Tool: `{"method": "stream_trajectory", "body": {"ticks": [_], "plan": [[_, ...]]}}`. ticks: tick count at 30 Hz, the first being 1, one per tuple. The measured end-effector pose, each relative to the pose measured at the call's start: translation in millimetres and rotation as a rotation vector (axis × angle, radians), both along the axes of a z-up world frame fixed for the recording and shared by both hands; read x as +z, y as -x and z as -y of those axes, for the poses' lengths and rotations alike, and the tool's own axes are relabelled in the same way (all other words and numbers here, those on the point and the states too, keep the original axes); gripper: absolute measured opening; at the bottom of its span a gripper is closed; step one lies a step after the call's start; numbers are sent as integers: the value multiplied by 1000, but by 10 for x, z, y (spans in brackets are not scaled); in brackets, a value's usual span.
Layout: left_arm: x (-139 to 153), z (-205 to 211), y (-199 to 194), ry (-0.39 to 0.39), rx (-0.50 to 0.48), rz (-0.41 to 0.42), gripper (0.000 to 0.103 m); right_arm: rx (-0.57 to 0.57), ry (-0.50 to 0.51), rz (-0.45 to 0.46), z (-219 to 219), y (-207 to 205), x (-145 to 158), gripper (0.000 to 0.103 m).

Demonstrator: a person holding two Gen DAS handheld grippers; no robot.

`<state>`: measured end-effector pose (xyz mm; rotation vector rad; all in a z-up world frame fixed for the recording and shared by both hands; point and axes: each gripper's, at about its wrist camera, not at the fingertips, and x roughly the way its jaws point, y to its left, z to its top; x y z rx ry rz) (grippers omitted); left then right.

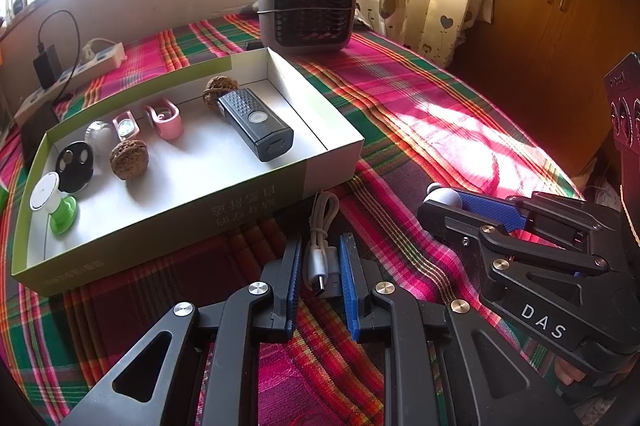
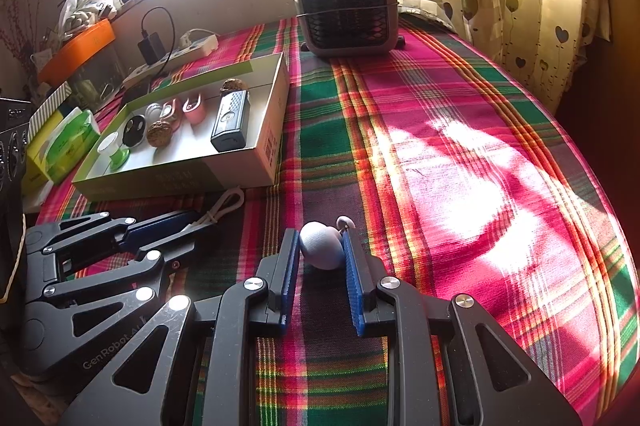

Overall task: Organize objects
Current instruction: 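Close the left gripper on the white USB cable while the right holds the knob, then lift the knob and cable with both grippers toward the box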

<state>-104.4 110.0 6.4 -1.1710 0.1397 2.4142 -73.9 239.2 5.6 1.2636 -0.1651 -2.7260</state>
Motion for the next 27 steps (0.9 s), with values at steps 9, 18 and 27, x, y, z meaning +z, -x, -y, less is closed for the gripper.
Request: {"method": "stream_trajectory", "body": {"ticks": [9, 18, 27], "plan": [[17, 38, -24, -8, 10, -4, 17, 5, -24, -9, 46, -15, 16, 24], [69, 90, -102, -22, 23, -19, 17, 17, -38, -27, 121, -61, 75, 24], [130, 185, -169, -37, 42, -33, 17, 22, -44, -52, 184, -124, 143, 21]]}}
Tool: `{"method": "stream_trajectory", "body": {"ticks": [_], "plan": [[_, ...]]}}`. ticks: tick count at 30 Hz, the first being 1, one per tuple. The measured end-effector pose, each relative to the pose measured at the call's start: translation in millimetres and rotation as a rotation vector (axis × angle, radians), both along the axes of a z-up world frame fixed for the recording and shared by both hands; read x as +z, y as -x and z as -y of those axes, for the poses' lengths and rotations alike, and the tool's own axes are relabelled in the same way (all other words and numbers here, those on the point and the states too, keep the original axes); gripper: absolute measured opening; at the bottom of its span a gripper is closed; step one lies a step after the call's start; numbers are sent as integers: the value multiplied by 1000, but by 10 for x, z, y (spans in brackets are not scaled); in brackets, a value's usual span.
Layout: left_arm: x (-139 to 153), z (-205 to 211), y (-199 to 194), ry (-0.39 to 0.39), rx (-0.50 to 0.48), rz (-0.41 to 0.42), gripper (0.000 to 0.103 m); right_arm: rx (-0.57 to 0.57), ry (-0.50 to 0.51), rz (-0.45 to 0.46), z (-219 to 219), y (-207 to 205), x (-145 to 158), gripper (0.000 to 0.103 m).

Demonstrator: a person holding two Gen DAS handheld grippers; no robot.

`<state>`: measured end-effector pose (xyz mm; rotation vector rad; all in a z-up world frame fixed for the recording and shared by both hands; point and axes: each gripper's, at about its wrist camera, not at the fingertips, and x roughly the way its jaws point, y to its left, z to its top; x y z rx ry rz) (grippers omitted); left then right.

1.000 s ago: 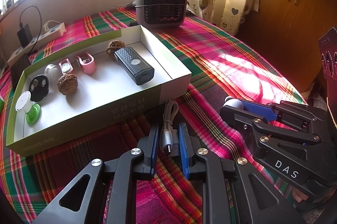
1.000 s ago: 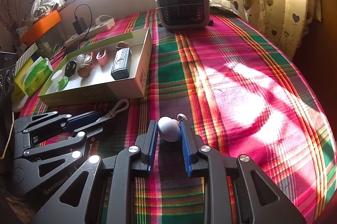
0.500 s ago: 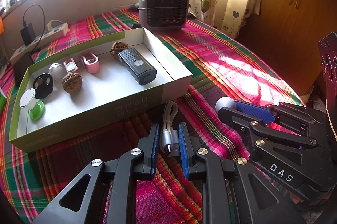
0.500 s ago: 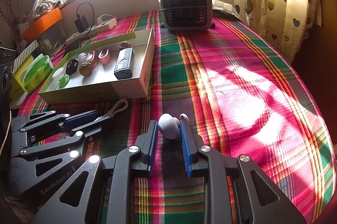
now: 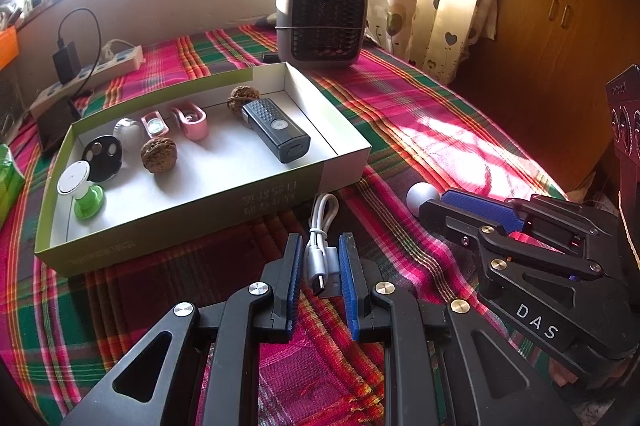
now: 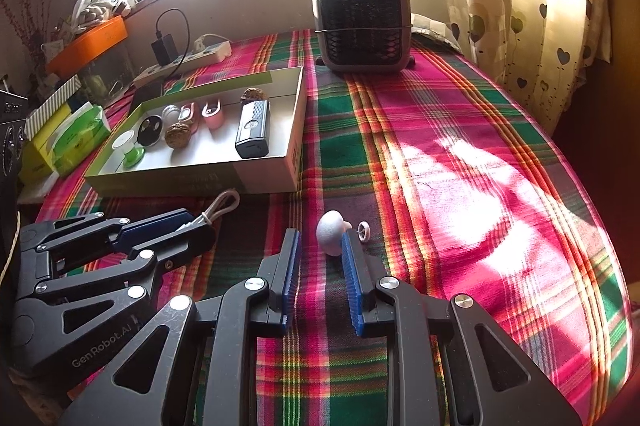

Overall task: Organize objects
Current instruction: 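Lift the knob and cable with both grippers toward the box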

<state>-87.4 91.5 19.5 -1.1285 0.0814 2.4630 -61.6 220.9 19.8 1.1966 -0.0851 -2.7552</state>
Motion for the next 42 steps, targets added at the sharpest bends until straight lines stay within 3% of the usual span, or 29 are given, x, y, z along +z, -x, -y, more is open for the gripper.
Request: {"method": "stream_trajectory", "body": {"ticks": [20, 27, 29, 31, 32, 42], "plan": [[117, 180, -126, -16, 35, -32, 17, 17, -7, -36, 113, -125, 103, 12], [108, 223, -132, -23, 42, -30, 17, -39, 35, -47, -133, -152, 103, 13], [100, 227, -120, -22, 46, -27, 17, -36, 71, -54, -177, -130, 106, 20], [98, 229, -113, -23, 45, -27, 17, -34, 64, -43, -156, -83, 101, 43], [97, 229, -113, -23, 46, -26, 17, -25, 48, -43, -130, -60, 101, 47], [83, 234, -87, -24, 49, -21, 17, -17, -13, 22, -77, 171, -57, 48]]}}
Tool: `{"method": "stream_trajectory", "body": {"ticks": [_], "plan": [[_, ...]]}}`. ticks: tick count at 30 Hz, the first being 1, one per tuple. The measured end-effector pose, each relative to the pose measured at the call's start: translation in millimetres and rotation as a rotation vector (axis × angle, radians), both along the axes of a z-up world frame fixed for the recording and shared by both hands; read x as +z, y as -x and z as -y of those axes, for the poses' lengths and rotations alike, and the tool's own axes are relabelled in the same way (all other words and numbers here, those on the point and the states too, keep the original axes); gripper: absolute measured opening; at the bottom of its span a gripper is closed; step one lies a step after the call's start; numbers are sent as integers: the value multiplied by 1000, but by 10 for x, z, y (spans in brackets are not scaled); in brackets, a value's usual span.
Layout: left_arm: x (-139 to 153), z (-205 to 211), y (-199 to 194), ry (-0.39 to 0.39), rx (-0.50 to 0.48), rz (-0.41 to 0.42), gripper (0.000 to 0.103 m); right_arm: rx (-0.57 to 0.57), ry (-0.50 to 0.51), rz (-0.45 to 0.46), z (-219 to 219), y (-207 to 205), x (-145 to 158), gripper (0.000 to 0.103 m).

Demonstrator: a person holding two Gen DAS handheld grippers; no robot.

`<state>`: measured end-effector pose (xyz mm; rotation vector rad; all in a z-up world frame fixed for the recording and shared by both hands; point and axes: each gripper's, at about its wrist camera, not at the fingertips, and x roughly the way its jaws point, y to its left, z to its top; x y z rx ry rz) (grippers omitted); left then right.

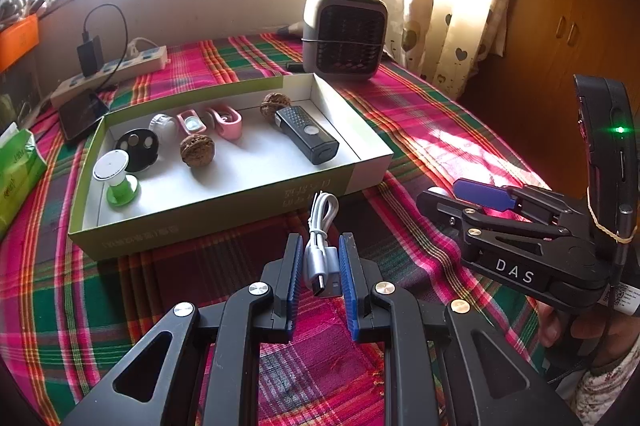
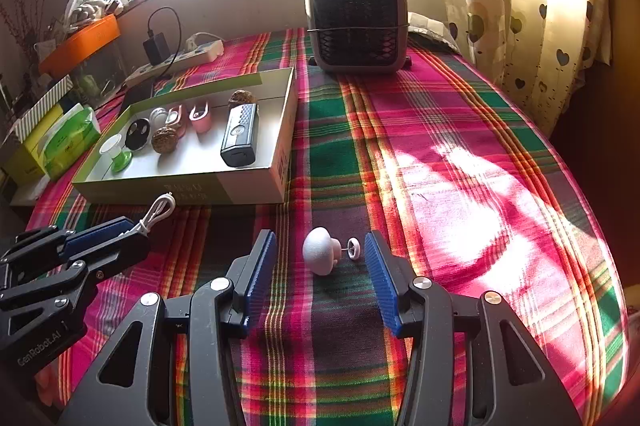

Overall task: Organize objects
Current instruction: 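Lift the knob and cable with both grippers toward the box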

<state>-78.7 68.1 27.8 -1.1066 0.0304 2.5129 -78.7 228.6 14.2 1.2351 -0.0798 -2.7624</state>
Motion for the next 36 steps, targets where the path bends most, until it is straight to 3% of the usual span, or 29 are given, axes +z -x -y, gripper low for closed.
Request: {"method": "stream_trajectory", "body": {"ticks": [8, 15, 36], "plan": [[-12, -6, 13, 1, 2, 2, 17, -13, -30, 28, -26, 78, -73, 48], [-15, -8, 11, 0, 2, 4, 17, -7, -35, 44, -6, 102, -94, 33], [31, 19, -36, 0, 14, -9, 17, 28, -15, 17, 117, -45, 4, 33]]}}
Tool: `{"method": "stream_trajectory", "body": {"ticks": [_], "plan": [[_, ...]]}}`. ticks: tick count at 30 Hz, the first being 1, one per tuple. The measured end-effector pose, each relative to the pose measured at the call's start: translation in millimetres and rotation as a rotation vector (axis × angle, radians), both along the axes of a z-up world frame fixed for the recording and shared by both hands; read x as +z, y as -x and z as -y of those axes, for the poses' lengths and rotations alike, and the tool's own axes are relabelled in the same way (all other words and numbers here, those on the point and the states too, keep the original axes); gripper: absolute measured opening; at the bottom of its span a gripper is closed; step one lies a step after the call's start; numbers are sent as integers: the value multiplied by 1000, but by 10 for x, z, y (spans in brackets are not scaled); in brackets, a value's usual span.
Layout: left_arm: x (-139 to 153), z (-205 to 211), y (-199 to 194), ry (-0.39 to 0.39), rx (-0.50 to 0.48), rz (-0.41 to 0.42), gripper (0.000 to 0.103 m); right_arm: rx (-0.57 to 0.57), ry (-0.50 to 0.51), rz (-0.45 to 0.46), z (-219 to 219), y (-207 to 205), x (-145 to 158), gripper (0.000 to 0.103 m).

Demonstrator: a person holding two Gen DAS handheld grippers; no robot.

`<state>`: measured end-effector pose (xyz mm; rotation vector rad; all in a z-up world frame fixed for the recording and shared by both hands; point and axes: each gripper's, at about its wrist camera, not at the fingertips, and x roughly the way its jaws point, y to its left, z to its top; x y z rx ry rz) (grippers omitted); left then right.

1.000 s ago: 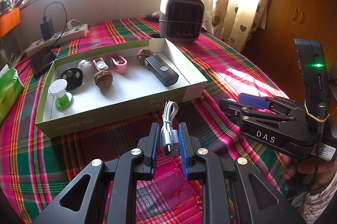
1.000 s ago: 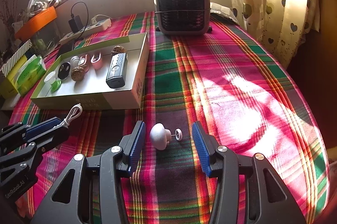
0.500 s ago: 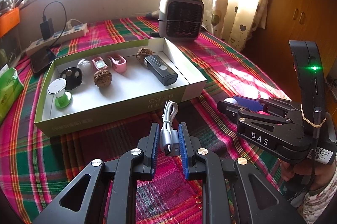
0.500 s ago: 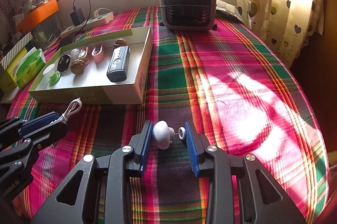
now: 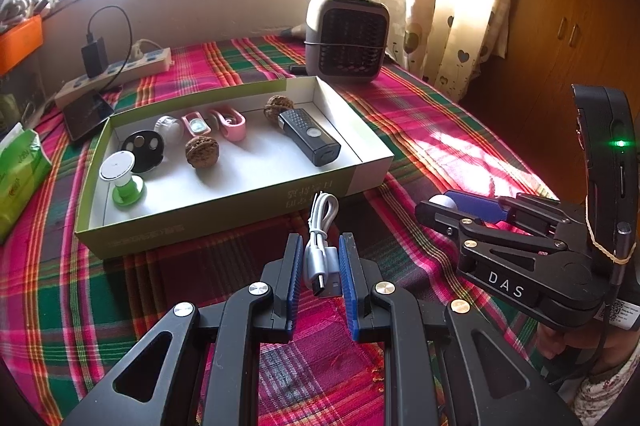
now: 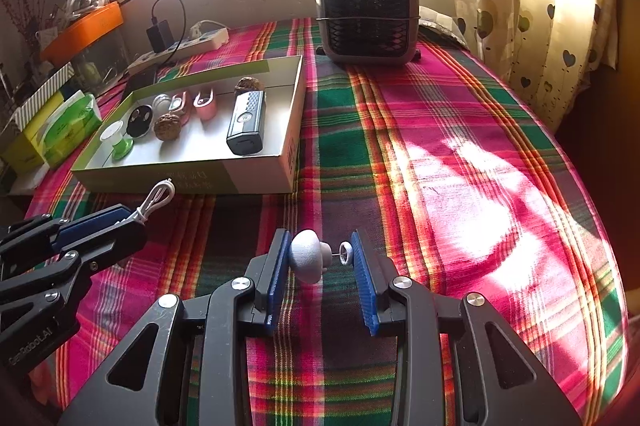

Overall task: Organize objects
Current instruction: 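Lift the knob and cable with both grippers toward the box, then lower the knob and cable with both grippers into the box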

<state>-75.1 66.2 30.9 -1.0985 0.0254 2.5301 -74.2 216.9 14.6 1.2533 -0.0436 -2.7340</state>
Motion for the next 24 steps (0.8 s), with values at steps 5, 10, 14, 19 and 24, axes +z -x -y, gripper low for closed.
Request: {"method": "stream_trajectory", "body": {"ticks": [5, 10, 14, 19, 24], "plan": [[46, 35, -23, -2, 7, -10, 17, 20, 7, -19, 71, -46, 78, 33], [98, 85, -38, -4, 17, -20, 17, 39, 15, -40, 147, -62, 165, 33], [140, 137, -44, -5, 28, -27, 17, 51, 19, -51, 201, -63, 218, 33], [190, 211, -33, -14, 39, -36, 17, 64, 27, -70, 269, -50, 296, 33], [231, 293, 3, -34, 48, -45, 17, 83, 34, -84, 333, -11, 350, 33]]}}
